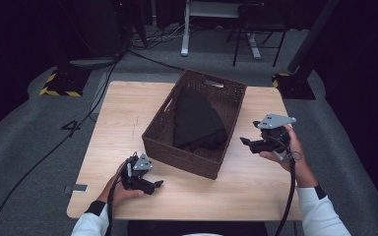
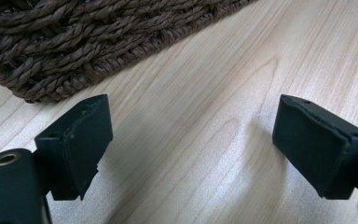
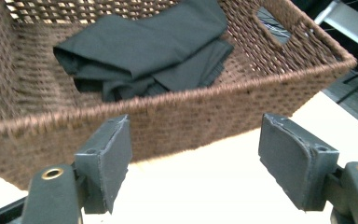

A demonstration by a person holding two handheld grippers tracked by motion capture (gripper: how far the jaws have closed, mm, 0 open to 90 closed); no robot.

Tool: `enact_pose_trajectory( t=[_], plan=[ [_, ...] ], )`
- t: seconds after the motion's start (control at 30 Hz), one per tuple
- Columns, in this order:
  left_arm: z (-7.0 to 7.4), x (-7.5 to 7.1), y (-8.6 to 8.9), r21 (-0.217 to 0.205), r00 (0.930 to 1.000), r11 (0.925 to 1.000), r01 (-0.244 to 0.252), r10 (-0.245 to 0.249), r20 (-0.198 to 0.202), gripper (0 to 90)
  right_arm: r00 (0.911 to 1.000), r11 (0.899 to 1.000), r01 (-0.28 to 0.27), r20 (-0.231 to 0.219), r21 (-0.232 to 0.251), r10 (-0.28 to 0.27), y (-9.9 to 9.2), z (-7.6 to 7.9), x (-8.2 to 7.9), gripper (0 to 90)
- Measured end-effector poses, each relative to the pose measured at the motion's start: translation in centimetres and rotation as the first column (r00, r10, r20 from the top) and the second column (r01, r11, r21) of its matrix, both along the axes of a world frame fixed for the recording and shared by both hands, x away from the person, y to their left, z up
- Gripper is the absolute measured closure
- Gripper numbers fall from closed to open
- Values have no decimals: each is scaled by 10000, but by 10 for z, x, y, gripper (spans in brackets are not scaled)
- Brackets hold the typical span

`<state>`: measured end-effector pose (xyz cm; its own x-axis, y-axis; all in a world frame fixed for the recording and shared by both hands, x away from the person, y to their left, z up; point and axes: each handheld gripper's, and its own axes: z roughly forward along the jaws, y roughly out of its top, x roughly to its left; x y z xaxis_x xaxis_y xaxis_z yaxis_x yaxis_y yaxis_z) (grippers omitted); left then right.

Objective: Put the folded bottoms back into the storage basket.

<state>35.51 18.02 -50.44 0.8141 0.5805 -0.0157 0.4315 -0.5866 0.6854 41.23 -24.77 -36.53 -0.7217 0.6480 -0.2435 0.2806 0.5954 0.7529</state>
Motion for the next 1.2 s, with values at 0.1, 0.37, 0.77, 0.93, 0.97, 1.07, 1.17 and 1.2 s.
enact_pose_trajectory(
  t=[0.1,0.37,0.77,0.93,0.97,1.07,1.17,1.2],
  plan=[
    [0,0,0,-5,10000,10000,-28,28,2,124,9998,10000,58,168,3,-58,-6,-6,-8,268],
    [0,0,0,12,10000,10000,-44,44,9,124,9991,9990,386,165,-222,-382,-18,-25,-17,269],
    [0,0,0,21,10000,10000,-50,50,3,124,9970,9963,602,-453,-619,-630,-37,-64,-20,268],
    [0,0,0,12,10000,10000,-45,45,11,124,9936,9946,693,-838,-778,-758,-43,-83,-19,263],
    [0,0,0,13,10000,10000,-56,56,13,124,9931,9944,702,-885,-785,-771,-44,-86,-20,260],
    [0,-1,0,11,10000,10000,-84,84,-3,124,9922,9943,733,-951,-768,-805,-48,-92,-22,258],
    [0,-1,0,10,10000,10000,-86,86,-3,124,9920,9949,726,-983,-697,-792,-51,-98,-24,256],
    [0,-1,0,12,10000,10000,-85,85,-3,124,9918,9947,752,-979,-699,-819,-52,-99,-25,255]
  ],
)
